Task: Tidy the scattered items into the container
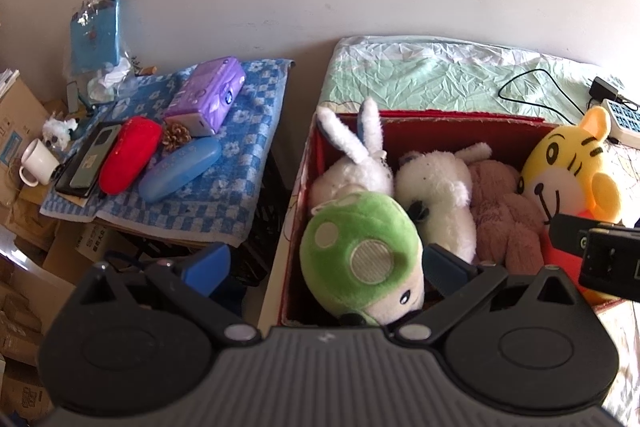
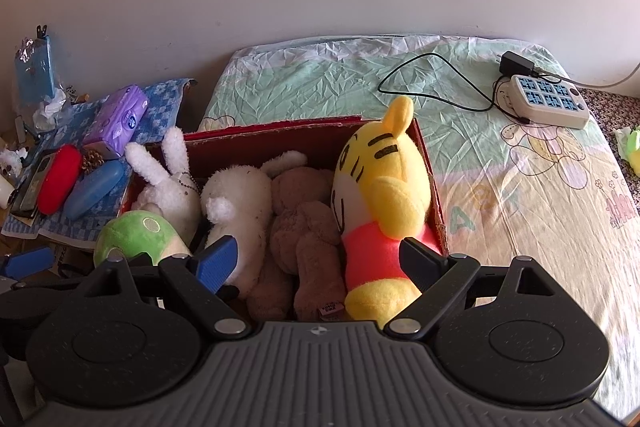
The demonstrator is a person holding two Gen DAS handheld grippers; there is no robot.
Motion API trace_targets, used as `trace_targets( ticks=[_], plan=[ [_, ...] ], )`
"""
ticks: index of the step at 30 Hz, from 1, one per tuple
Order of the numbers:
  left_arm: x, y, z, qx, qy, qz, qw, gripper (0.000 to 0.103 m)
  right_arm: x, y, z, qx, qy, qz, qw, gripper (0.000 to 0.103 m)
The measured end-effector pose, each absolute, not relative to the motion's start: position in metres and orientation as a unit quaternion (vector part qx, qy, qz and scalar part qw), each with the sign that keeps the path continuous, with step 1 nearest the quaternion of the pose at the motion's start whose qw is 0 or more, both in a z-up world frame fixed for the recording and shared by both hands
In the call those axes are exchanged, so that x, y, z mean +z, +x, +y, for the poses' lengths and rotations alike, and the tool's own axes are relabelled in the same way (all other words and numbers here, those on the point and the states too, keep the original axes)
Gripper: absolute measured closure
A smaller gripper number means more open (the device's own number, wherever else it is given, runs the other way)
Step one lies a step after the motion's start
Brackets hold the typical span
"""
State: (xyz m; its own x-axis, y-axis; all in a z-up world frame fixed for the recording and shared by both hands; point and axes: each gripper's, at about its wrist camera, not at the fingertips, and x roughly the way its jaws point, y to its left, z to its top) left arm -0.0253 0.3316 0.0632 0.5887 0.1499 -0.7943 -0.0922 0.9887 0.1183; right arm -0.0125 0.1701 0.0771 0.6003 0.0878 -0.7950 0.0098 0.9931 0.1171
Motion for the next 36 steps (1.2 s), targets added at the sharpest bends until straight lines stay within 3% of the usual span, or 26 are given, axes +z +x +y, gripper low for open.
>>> trace_targets(
  ticks=[36],
  plan=[
    [0.051,-0.054,0.334,0.052,0.025,0.456,0.888,0.001,0.07,-0.035,0.179,0.01,0.041,0.453,0.891,0.013]
  ],
)
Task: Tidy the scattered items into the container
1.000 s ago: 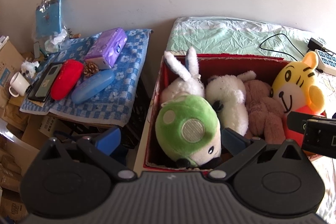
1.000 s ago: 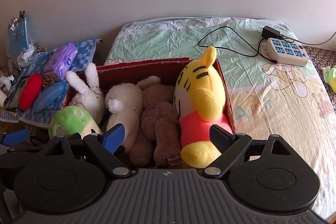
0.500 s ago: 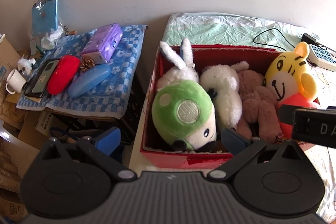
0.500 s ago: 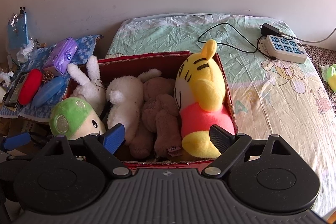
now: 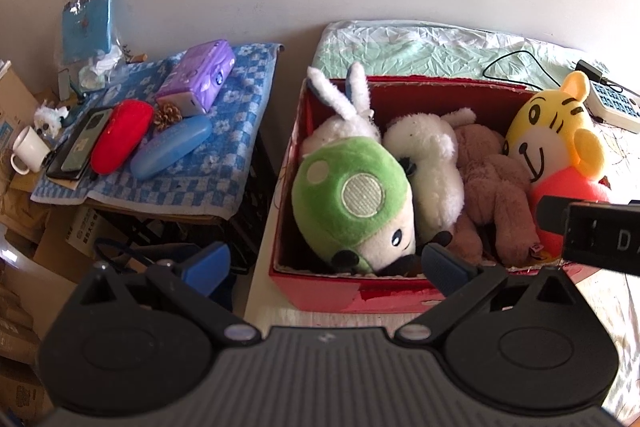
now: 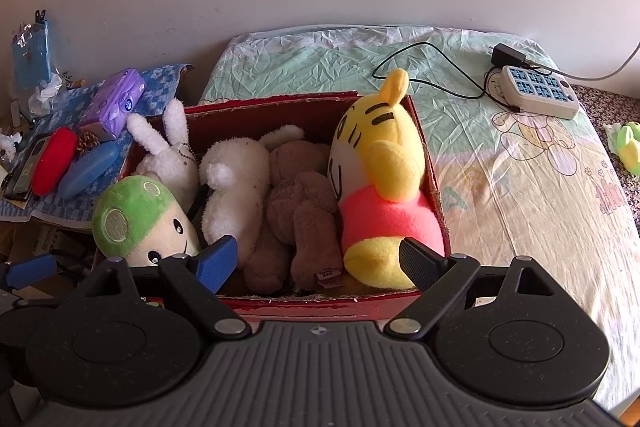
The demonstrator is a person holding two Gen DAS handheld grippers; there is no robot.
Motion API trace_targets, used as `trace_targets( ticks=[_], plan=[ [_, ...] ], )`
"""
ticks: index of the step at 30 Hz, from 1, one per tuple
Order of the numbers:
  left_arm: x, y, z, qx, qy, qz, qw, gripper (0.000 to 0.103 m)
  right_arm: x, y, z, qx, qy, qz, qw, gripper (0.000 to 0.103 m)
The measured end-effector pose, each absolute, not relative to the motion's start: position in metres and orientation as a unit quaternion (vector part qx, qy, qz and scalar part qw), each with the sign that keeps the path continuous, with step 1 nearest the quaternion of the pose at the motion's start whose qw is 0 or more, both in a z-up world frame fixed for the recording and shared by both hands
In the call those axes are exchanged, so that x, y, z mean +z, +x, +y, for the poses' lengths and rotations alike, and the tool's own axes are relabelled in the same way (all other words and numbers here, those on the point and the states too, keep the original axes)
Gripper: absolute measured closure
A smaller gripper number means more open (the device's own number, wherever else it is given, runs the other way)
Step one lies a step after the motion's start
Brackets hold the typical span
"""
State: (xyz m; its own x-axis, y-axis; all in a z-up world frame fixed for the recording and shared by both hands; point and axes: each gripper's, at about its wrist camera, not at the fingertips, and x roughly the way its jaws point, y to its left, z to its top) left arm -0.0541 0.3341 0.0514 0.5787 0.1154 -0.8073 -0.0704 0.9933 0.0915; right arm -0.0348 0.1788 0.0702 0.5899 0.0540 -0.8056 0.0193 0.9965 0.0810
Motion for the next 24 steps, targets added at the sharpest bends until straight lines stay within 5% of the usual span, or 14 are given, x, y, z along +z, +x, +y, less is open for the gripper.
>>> trace_targets(
  ticks=[24],
  plan=[
    [0.056,-0.06,0.319,0.06,0.033,0.453,0.889,0.001,0.075,-0.049,0.167,0.022,0.048,0.44,0.897,0.013]
  ],
)
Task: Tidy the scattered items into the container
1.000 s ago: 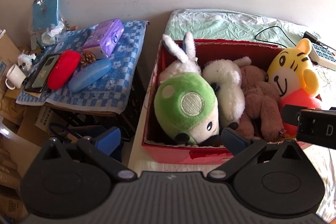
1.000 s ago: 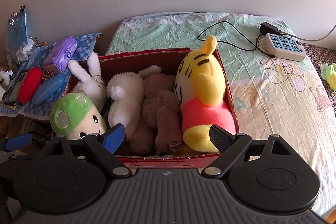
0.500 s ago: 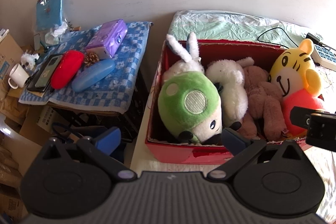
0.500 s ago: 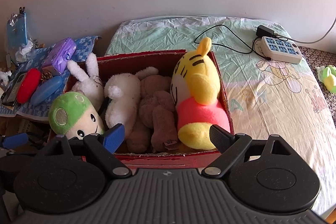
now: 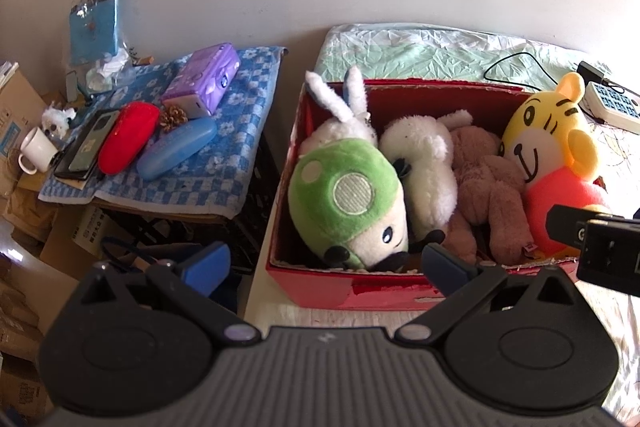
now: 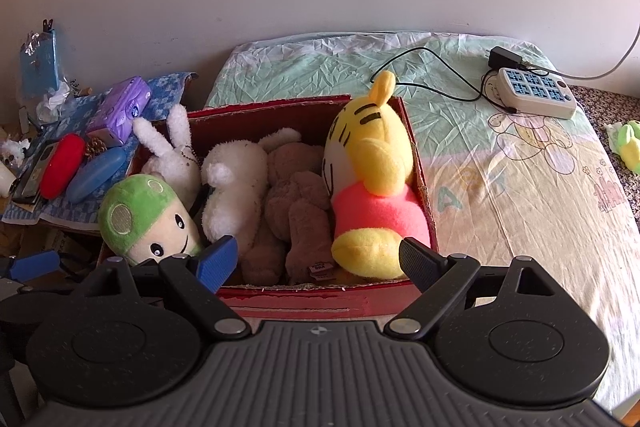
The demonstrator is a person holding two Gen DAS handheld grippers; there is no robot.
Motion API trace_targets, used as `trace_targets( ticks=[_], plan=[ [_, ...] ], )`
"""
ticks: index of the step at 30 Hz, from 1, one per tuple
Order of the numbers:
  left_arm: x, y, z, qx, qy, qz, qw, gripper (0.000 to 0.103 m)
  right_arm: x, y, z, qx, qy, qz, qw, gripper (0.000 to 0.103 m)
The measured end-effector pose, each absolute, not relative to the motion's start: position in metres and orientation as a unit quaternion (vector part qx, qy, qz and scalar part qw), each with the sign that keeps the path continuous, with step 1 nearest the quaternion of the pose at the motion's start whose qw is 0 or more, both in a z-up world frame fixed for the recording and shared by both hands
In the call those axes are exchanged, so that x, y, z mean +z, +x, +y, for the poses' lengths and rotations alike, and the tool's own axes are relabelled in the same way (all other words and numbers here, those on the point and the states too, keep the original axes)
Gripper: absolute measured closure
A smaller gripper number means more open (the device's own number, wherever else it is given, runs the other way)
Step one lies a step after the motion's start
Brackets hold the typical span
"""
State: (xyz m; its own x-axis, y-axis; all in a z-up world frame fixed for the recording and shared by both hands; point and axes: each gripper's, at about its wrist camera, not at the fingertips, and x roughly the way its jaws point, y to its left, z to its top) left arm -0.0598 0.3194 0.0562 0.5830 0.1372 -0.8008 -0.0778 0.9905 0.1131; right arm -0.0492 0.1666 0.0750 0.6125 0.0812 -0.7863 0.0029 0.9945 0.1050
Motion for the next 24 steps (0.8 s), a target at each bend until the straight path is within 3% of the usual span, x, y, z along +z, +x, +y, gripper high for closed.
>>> trace_targets(
  ticks=[24],
  plan=[
    [0.065,-0.019,0.325,0.054,0.026,0.448,0.892,0.001,0.089,-0.015,0.169,0.025,0.035,0.428,0.903,0.013]
  ],
)
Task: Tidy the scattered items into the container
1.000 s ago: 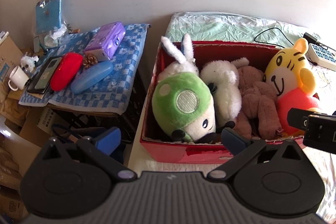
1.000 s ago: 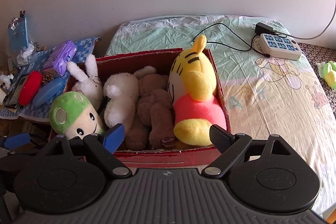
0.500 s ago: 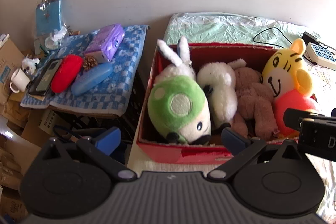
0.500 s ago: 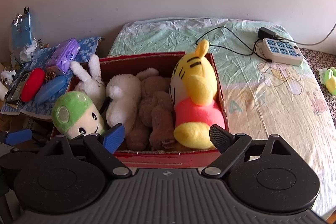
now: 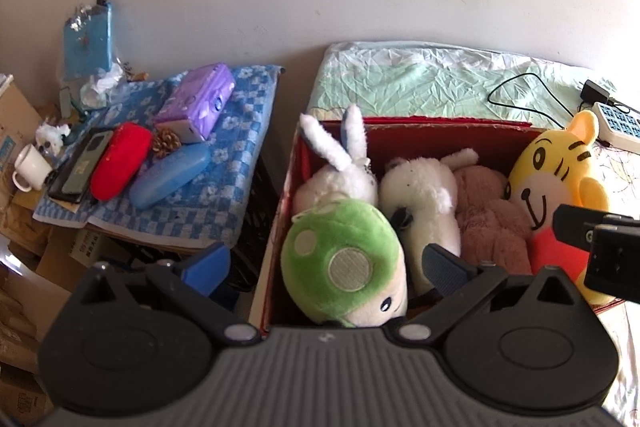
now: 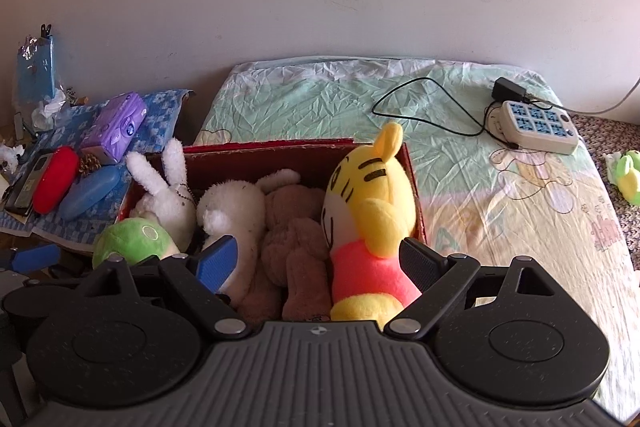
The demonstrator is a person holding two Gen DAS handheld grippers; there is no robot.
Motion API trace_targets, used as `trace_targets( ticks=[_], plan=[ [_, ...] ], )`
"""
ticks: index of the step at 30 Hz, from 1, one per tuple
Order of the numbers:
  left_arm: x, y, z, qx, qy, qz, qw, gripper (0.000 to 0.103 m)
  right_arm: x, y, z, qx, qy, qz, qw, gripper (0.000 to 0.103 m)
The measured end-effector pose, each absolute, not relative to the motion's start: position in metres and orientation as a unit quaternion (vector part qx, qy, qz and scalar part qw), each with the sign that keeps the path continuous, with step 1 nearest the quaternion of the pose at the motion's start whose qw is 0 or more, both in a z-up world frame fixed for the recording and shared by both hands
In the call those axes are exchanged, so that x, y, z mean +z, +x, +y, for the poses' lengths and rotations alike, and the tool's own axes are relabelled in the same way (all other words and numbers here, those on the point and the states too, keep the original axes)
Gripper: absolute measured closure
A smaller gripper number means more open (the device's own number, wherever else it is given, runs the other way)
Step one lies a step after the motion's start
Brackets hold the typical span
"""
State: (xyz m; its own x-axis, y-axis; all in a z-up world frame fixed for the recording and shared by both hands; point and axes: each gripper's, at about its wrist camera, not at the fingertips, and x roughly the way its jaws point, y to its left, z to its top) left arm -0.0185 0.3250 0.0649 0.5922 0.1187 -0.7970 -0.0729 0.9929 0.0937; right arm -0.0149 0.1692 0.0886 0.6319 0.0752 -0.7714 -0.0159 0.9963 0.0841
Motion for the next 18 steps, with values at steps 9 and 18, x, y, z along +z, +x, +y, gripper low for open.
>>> trace_targets(
  ticks=[9,18],
  plan=[
    [0.059,-0.025,0.32,0.032,0.026,0.474,0.879,0.001,0.093,-0.006,0.164,0.041,0.042,0.452,0.89,0.013],
    [0.054,-0.029,0.33,0.04,0.023,0.479,0.877,0.001,0.077,-0.013,0.176,0.063,0.049,0.474,0.877,0.013]
  ],
)
